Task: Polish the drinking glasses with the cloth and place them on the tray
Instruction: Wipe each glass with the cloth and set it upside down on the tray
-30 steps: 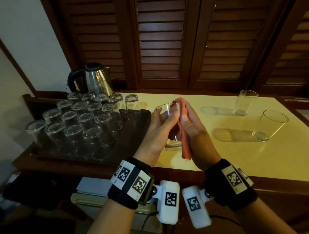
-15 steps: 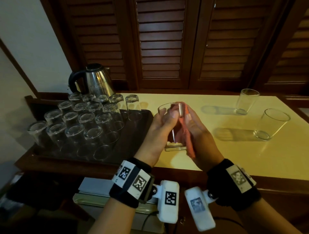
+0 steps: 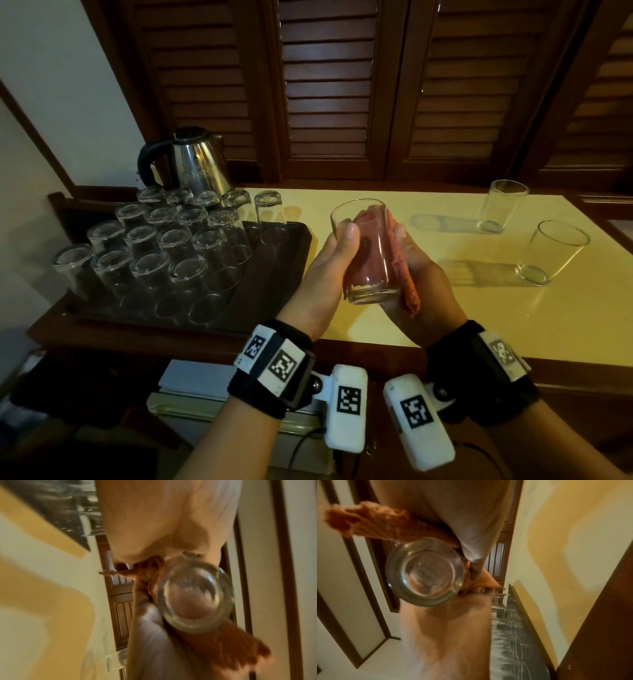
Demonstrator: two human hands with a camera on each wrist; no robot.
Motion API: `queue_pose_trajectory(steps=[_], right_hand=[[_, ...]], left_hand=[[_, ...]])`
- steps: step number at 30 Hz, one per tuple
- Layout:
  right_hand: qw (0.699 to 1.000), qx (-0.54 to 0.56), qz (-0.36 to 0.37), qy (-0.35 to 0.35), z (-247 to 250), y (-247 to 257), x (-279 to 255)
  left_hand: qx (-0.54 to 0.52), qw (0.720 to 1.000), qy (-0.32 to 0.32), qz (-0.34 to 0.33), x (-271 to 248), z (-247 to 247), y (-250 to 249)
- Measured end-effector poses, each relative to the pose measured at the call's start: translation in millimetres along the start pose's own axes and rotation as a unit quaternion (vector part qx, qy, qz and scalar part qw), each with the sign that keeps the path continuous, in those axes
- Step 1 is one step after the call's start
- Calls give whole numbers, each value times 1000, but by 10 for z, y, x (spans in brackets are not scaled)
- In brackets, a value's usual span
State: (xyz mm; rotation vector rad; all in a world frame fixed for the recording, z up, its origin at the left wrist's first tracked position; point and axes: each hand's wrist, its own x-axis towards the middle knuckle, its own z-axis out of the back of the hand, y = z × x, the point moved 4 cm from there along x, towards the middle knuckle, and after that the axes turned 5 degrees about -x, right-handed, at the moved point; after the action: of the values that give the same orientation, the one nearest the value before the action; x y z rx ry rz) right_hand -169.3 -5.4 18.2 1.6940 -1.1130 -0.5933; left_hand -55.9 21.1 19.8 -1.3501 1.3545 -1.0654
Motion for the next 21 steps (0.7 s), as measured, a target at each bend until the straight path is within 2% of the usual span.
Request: queue_pose_trajectory(steps=[1, 4, 6, 8, 11, 12, 15, 17, 19, 21], right_hand=[[1000, -4, 5, 0, 1, 27, -5], [984, -166, 57, -37, 15, 47, 9], [972, -216, 73, -50, -1, 19, 3], [977, -199, 72, -36, -39, 1, -23], [998, -59, 21, -16, -26, 30, -28], [999, -43, 17, -16, -7, 43, -23], [984, -162, 61, -45, 10, 73, 7], [969, -226, 84, -57, -10, 46, 20], [973, -211, 82, -37, -35, -9, 9], [989, -135, 54, -9, -58, -10, -15]], left_hand=[[-5, 1000, -2, 0, -20, 0, -22], [-26, 999, -46, -10, -4, 50, -24], [0, 999, -32, -14, 10, 21, -33], [29, 999, -19, -15, 7, 3, -19], [3, 1000, -6, 6, -19, 4, -17], [-1, 1000, -8, 12, -35, 16, -21], [-14, 998, -63, -5, -9, 88, -31], [5, 999, -54, -8, -11, 38, -42], [33, 998, -46, -11, -18, -15, -32], [25, 999, -37, -13, -34, -12, -27]])
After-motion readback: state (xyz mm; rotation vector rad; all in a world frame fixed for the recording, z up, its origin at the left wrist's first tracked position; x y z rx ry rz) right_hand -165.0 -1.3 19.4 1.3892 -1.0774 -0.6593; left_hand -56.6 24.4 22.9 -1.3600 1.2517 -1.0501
